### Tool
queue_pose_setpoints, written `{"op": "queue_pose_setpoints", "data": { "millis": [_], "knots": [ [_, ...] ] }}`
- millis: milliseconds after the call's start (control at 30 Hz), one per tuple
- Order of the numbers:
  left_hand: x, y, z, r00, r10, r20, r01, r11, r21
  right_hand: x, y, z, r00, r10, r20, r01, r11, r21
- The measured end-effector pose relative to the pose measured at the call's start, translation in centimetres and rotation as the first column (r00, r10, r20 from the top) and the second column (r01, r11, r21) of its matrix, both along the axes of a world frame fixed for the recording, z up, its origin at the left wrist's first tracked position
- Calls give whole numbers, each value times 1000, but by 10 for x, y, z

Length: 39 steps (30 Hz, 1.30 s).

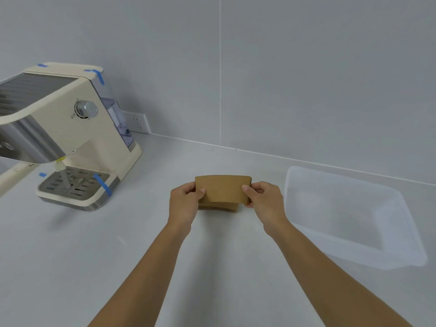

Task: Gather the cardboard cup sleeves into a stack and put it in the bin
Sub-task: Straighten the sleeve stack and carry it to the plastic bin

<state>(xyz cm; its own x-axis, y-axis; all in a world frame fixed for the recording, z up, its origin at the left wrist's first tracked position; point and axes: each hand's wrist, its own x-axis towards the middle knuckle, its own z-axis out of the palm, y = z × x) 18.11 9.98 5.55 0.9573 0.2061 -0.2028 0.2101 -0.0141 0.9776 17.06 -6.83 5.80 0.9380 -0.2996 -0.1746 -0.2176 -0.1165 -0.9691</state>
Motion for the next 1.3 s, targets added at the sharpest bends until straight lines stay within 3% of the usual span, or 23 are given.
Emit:
{"op": "queue_pose_setpoints", "data": {
  "millis": [367, 867, 1067, 1300],
  "knots": [
    [33, 14, -26, 977, -19, -210, 33, 997, 64, 26, 19, -29, 982, -36, -184, 10, 991, -137],
    [44, 23, -40, 971, -77, -226, 122, 974, 192, 32, 22, -47, 962, -58, -267, 3, 979, -201],
    [59, 30, -36, 893, -83, -442, 124, 990, 63, 40, 17, -46, 917, -8, -399, -25, 997, -76],
    [65, 29, -41, 826, -245, -508, 282, 959, -4, 45, 17, -41, 890, 120, -439, -64, 988, 142]
  ]
}}
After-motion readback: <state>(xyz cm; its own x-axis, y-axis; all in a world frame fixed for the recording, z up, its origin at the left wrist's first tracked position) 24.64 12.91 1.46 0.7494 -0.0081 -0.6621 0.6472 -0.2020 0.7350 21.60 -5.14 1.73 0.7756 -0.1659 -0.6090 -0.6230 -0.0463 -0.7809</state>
